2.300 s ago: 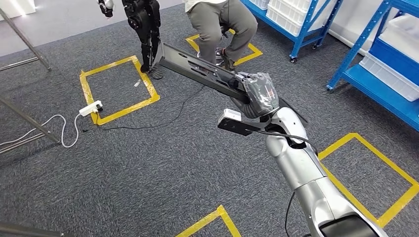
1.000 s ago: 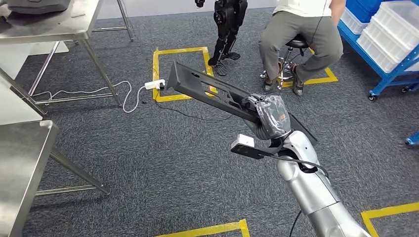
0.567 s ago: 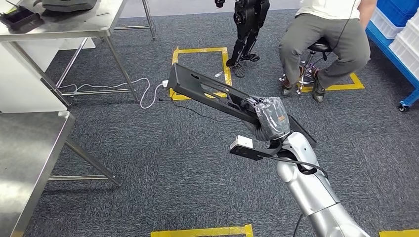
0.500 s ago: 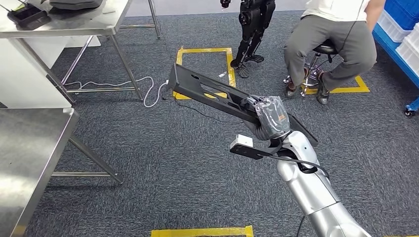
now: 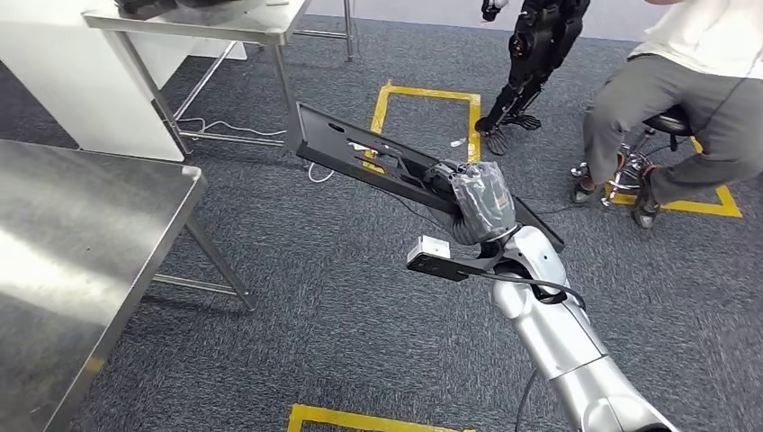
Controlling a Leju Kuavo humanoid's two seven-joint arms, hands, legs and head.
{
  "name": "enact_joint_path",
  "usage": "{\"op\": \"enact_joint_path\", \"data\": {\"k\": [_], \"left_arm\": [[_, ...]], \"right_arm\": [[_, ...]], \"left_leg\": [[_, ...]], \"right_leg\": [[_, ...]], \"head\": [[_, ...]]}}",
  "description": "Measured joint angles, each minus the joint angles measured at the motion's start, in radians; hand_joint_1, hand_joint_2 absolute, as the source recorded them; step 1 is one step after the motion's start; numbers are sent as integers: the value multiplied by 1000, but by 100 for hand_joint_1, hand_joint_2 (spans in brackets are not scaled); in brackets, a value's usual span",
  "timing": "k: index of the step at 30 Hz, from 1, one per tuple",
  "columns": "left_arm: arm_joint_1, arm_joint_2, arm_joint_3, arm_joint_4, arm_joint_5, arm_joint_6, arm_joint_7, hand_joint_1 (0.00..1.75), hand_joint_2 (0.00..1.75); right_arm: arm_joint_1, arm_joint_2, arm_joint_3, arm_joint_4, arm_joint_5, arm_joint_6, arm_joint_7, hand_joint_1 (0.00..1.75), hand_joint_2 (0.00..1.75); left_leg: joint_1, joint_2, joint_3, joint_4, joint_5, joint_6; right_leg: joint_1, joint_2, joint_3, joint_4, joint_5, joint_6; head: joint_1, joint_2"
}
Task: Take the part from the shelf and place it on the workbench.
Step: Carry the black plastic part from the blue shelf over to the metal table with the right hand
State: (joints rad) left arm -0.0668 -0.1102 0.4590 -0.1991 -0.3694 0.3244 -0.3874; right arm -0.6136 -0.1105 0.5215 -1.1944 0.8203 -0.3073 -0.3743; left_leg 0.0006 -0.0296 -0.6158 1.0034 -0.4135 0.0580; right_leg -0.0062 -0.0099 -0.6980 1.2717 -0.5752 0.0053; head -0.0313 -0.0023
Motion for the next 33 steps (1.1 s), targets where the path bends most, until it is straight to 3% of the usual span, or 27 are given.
{"op": "enact_joint_path", "data": {"k": [1, 2, 3, 5, 7, 9, 10, 12, 14, 16, 17, 18, 20, 22, 25, 27, 29, 30, 31, 32, 33], "left_arm": [[1, 0, 0, 0, 0, -2, 0, 0, 175], [2, 0, 1, 0, 0, -4, 0, 0, 175], [3, -1, 1, 0, -1, -5, 0, 0, 175], [5, -2, 2, 0, -3, -8, -2, 0, 175], [5, -2, 4, 0, -5, -9, -6, 0, 175], [9, -1, 6, 0, -6, -10, -8, 0, 175], [12, -2, 6, 0, -6, -11, -9, 0, 175], [13, -3, 7, 0, -6, -13, -10, 0, 175], [11, -4, 7, 0, -6, -14, -11, 0, 175], [10, -6, 7, 0, -7, -14, -11, 0, 175], [11, -6, 7, 0, -8, -13, -10, 0, 175], [12, -7, 7, 0, -8, -12, -9, 0, 175], [11, -6, 7, 0, -8, -10, -8, 0, 175], [7, -5, 7, 0, -8, -8, -7, 0, 175], [8, -5, 7, 0, -8, -7, -6, 0, 175], [9, -6, 7, 0, -8, -7, -5, 0, 175], [5, -6, 7, 0, -8, -6, -4, 0, 175], [3, -6, 8, 0, -8, -7, -4, 0, 175], [2, -7, 8, 0, -8, -8, -4, 0, 175], [3, -7, 8, 0, -9, -9, -4, 0, 175], [4, -8, 8, 0, -9, -10, -4, 0, 175]], "right_arm": [[4, -2, 2, 3, 0, 0, 1, 171, 175], [7, -2, 3, 5, 0, 0, 2, 171, 175], [8, -2, 3, 7, 0, -1, 2, 171, 175], [7, -3, 4, 8, 0, -1, 3, 171, 175], [7, -1, 5, 9, 1, -1, 3, 171, 175], [8, 1, 7, 10, 2, -2, 4, 171, 175], [7, 2, 8, 10, 2, -2, 5, 171, 175], [4, 4, 8, 9, 3, -2, 7, 171, 175], [4, 4, 7, 9, 3, -2, 8, 171, 175], [7, 3, 7, 10, 3, -2, 9, 171, 175], [8, 3, 7, 10, 3, -2, 10, 171, 175], [9, 3, 7, 11, 3, -2, 11, 171, 175], [7, 3, 7, 10, 3, -2, 11, 171, 175], [5, 1, 6, 10, 3, -2, 12, 171, 175], [4, 1, 6, 9, 3, -2, 12, 171, 175], [2, 0, 5, 8, 3, -2, 12, 171, 175], [4, -5, 5, 8, 3, -2, 13, 171, 175], [7, -7, 5, 9, 3, -2, 13, 171, 175], [11, -10, 5, 10, 4, -2, 13, 171, 175], [14, -12, 5, 11, 4, -2, 14, 171, 175], [15, -13, 4, 12, 5, -2, 14, 171, 175]], "left_leg": [[0, -15, 0, 1, 0, 0], [1, -31, 0, 2, -1, -1], [2, -44, 1, 4, -2, -3], [2, -68, -3, 13, -7, -12], [2, -85, -11, 19, -8, -23], [5, -99, -15, 19, -7, -32], [6, -94, -18, 24, -11, -36], [5, -49, -44, 77, -44, -45], [6, 3, -104, 200, -101, -52], [9, 19, -156, 293, -128, -55], [10, 22, -157, 289, -114, -54], [10, 28, -137, 248, -87, -52], [3, 61, -66, 115, -30, -42], [-7, 86, -26, 38, -11, -32], [-10, 62, -19, 20, -8, -19], [-3, 42, -9, 6, 0, -8], [1, 21, -5, 1, 4, -2], [2, 8, -5, 1, 5, 0], [2, -7, -5, 1, 5, 0], [2, -22, -5, 2, 4, 0], [3, -37, -4, 3, 4, -2]], "right_leg": [[-2, 3, -15, 22, -2, 5], [-5, 5, -11, 4, 13, 14], [-8, 9, 12, -51, 41, 24], [-17, 39, 72, -183, 94, 39], [-19, 60, 99, -238, 114, 35], [-15, 47, 102, -238, 116, 23], [-15, 39, 103, -240, 117, 18], [-18, 21, 109, -245, 118, 3], [-12, 0, 112, -245, 114, -8], [-7, -23, 113, -245, 111, -13], [-6, -35, 114, -245, 110, -15], [-4, -46, 115, -245, 109, -16], [1, -65, 119, -245, 105, -15], [6, -83, 122, -245, 100, -8], [10, -104, 126, -245, 93, 4], [9, -69, 109, -202, 69, 7], [3, -19, 54, -87, 21, 3], [1, -7, 21, -24, 0, 2], [-1, -2, -2, 18, -10, 5], [-4, 1, -11, 25, -5, 12], [-7, 4, 0, -5, 14, 22]], "head": [[0, 0], [0, 0], [0, 0], [1, 0], [1, 0], [1, 0], [0, 0], [-7, 0], [-13, 0], [-13, 0], [-13, 0], [-13, 0], [-13, 0], [-12, 0], [-10, 0], [-8, 0], [-5, 0], [-3, 0], [-2, 0], [-2, 0], [-1, 0]]}}
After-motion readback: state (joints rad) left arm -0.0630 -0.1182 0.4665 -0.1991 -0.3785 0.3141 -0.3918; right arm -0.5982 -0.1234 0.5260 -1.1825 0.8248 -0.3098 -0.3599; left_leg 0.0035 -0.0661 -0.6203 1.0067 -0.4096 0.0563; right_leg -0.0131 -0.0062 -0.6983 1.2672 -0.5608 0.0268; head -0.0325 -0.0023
